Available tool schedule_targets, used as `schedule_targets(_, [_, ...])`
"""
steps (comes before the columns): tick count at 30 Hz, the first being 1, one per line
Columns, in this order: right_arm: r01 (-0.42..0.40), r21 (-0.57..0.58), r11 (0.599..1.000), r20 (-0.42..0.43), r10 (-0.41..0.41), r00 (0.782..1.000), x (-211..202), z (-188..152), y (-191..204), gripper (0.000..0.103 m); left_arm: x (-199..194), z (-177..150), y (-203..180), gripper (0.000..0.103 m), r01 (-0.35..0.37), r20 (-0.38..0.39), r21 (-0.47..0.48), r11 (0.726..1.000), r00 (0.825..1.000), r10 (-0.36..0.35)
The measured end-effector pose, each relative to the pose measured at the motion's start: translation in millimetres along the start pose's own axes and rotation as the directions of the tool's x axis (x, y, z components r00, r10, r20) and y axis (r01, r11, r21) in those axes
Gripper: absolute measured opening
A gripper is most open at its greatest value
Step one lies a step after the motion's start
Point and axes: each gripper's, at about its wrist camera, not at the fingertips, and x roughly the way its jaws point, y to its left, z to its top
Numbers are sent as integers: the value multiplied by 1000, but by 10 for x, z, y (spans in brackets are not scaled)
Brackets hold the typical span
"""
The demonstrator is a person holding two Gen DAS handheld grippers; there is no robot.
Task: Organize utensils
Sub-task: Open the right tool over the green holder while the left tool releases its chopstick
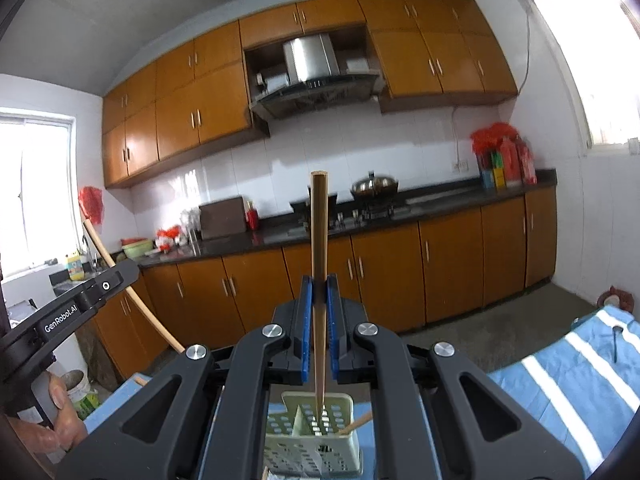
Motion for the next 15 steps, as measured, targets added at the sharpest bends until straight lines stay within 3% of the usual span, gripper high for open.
schedule_targets(6, [-15, 27, 1000, -91, 18, 996, 59, -167, -41, 9, 174, -207, 98, 10, -9, -90, -11, 1000, 996, 7])
schedule_targets(10, [-10, 23, 1000, -97, 12, 995, -16, -132, -31, 27, 94, -194, 182, 19, -22, -86, -15, 1000, 996, 21])
schedule_targets(15, [-5, 11, 1000, -66, 5, 998, -237, -23, -25, 28, -189, -82, 230, 21, -38, -55, -11, 999, 998, 37])
